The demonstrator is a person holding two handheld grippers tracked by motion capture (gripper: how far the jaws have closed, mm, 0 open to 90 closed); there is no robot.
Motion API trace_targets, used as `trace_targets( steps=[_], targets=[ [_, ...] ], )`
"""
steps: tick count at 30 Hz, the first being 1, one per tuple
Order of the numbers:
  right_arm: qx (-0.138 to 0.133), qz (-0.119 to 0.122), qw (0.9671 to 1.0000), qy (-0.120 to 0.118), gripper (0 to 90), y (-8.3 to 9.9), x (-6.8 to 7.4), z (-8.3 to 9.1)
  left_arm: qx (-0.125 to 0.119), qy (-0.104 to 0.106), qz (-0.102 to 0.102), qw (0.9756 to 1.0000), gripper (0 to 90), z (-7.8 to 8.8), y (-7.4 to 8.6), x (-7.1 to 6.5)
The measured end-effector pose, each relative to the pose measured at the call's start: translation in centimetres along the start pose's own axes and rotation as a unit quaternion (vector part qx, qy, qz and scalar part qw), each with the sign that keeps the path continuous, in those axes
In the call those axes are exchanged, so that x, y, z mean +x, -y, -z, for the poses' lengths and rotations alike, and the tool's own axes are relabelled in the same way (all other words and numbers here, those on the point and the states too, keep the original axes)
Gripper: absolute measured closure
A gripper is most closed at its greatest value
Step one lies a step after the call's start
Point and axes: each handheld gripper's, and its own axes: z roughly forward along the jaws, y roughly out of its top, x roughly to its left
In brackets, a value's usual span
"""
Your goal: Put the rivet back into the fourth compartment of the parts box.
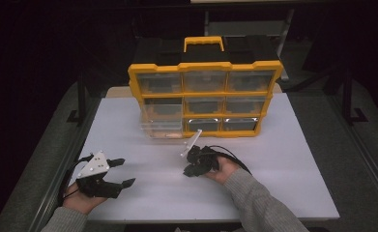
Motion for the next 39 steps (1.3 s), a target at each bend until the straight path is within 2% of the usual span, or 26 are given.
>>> trace_targets(
  steps=[2, 3, 4, 7, 8, 19, 33, 34, 39],
  targets=[
    [-0.007, -0.007, 0.9999, -0.006, 81.7, 0.1, -0.1, 0.6, 0.001, 0.0, 0.0, 1.0, 25.4, -0.1, 0.0, 0.0],
    [-0.006, -0.022, 0.9997, -0.01, 81.7, 0.2, -0.1, 1.0, 0.001, 0.0, -0.002, 1.0, 25.4, -0.1, 0.0, 0.0],
    [-0.013, -0.02, 0.9996, -0.013, 81.7, 0.3, -0.2, 1.3, 0.002, 0.0, -0.003, 1.0, 25.4, -0.1, 0.0, 0.0],
    [-0.016, -0.037, 0.9991, -0.018, 81.7, 0.6, -0.5, 2.4, 0.002, 0.0, -0.004, 1.0, 25.4, -0.1, 0.0, 0.0],
    [-0.018, -0.03, 0.9993, -0.016, 81.7, 0.7, -0.7, 2.8, 0.002, 0.0, -0.004, 1.0, 25.3, -0.1, 0.0, 0.0],
    [-0.03, -0.037, 0.9989, -0.007, 81.7, 0.1, -1.7, 7.4, 0.001, -0.001, 0.001, 1.0, 25.3, 0.0, 0.0, 0.0],
    [-0.036, -0.027, 0.999, 0.003, 81.7, -1.4, -2.1, 11.2, 0.001, -0.001, 0.0, 1.0, 25.3, 0.0, 0.1, 0.1],
    [-0.038, -0.027, 0.9989, 0.003, 81.7, -1.6, -2.2, 11.5, -0.006, -0.001, 0.008, 0.9999, 25.3, -0.1, 0.1, 0.0],
    [-0.042, -0.012, 0.999, 0.013, 81.7, -2.5, -2.3, 12.9, -0.006, -0.001, 0.01, 0.9999, 25.3, -0.1, 0.1, 0.0]
  ],
)
